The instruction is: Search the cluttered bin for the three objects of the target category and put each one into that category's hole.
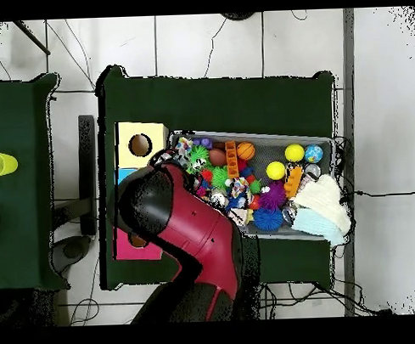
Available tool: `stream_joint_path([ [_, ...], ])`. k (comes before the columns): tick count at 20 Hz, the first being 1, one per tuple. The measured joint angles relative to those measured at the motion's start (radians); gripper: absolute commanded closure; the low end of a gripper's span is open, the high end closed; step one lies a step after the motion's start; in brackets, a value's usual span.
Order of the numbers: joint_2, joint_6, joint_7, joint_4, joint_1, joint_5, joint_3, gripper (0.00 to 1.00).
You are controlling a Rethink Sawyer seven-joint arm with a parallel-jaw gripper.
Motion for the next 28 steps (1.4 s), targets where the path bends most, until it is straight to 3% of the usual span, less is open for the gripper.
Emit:
stream_joint_path([
  [13,0.030,-0.112,0.080,0.029,0.061,0.000,-0.009,1.00],
  [19,0.109,-0.196,0.147,0.029,0.151,0.006,-0.048,1.00],
  [28,0.196,-0.211,0.220,0.029,0.227,0.016,-0.110,1.00],
])
